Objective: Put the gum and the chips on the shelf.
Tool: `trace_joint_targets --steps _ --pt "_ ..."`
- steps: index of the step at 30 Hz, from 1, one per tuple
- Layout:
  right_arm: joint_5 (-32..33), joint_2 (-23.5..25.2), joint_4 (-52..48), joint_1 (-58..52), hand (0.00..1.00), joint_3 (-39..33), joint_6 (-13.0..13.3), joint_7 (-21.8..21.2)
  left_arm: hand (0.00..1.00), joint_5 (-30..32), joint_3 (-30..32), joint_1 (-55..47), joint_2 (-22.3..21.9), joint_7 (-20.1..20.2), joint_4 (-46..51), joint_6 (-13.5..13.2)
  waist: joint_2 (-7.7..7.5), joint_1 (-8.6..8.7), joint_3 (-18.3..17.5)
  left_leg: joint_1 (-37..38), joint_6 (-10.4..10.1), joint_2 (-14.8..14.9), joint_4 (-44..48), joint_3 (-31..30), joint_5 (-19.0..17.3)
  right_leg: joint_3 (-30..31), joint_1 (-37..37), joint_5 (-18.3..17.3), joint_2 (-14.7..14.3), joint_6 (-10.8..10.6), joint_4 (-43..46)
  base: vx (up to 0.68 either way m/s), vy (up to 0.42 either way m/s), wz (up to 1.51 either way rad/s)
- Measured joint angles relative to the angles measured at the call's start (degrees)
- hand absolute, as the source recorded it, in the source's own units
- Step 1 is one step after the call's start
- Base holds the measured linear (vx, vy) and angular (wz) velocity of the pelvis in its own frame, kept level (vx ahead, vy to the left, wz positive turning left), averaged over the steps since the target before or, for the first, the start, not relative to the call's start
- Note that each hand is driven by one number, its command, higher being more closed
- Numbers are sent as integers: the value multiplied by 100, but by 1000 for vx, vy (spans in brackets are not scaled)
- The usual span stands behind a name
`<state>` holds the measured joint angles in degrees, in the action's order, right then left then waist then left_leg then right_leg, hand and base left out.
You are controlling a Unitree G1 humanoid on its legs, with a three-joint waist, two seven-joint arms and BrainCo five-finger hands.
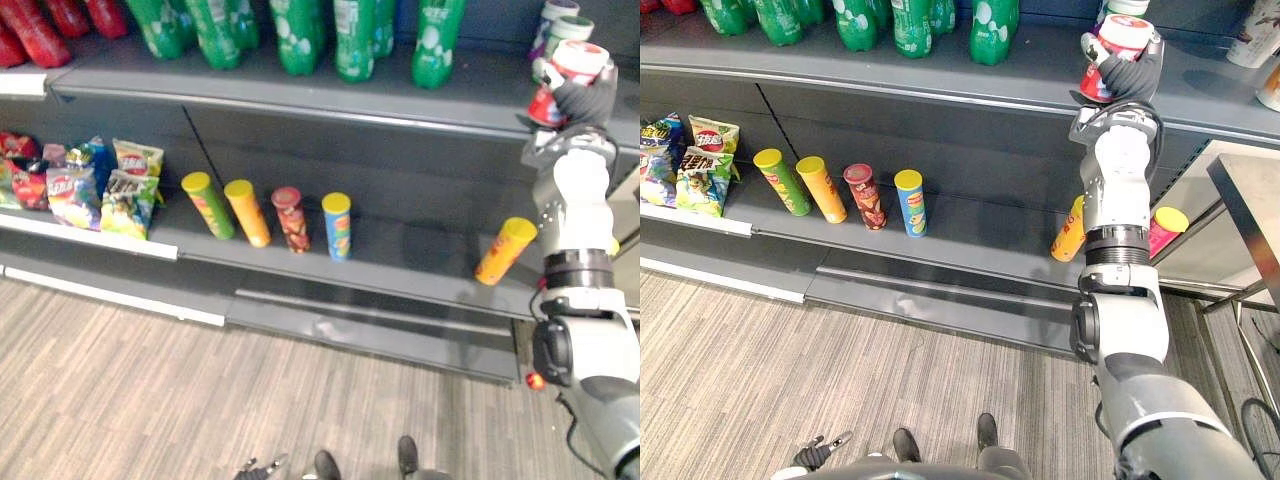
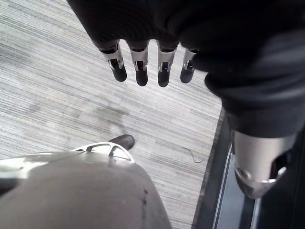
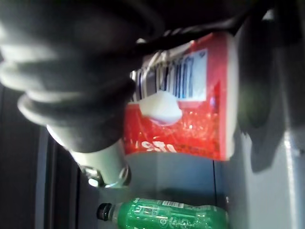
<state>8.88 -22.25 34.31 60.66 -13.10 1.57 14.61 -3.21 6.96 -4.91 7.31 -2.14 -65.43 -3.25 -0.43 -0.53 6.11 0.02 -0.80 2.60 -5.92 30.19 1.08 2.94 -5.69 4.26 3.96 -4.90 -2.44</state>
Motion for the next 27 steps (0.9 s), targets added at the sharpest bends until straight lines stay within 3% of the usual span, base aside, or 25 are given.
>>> trace_joint_targets --steps 19,20,27 --pt "-5 -433 709 639 100 -241 33 151 0 -6 -45 245 13 -67 59 -55 -21 -42 199 -98 45 -6 1 -117 53 -104 -6 1 5 1 -45 4 -12 3" --pt "-5 -433 709 639 0 -241 33 151 0 -6 -46 246 12 -97 66 -55 -21 -41 199 -98 45 -7 1 -117 53 -104 -6 1 5 1 -44 0 0 0" --pt "-13 -430 705 628 0 -236 33 149 0 -5 -47 236 -15 -146 158 -53 -21 -40 199 -86 45 -7 2 -104 54 -89 -4 2 2 2 -37 0 -9 0"
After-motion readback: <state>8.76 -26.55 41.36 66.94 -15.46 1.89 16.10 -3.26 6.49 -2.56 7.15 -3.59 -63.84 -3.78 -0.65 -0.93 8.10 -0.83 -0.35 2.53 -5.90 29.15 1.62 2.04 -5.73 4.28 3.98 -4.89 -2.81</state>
